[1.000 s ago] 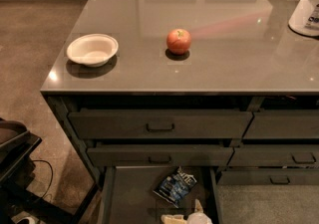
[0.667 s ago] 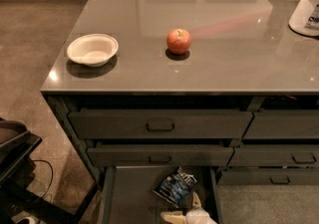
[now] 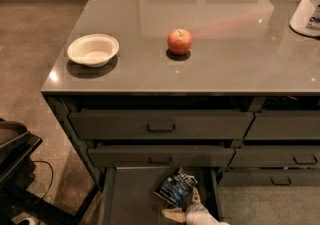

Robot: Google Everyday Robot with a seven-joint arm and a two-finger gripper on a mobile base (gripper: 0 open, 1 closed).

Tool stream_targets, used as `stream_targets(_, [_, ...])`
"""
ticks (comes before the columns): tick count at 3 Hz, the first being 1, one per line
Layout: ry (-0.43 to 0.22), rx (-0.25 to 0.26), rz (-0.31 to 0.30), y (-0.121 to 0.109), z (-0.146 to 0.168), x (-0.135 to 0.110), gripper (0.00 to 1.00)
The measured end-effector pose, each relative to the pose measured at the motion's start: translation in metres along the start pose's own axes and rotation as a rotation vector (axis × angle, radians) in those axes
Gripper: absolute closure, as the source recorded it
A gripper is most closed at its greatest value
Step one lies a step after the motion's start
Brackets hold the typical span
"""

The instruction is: Pick blue chip bag from bottom drawer and place on counter

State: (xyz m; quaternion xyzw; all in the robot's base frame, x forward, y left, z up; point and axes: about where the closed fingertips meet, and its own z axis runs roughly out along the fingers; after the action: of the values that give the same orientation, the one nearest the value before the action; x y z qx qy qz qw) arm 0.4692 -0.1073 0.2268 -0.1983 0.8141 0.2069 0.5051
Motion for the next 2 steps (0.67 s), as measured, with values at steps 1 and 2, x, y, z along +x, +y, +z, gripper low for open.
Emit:
stream_targets(1, [0.000, -0.004, -0.028, 0.000, 0.013, 0.010, 0.00])
stream_targets(2, [0.002, -0.014, -0.061, -0.001, 0.033, 0.023, 0.00])
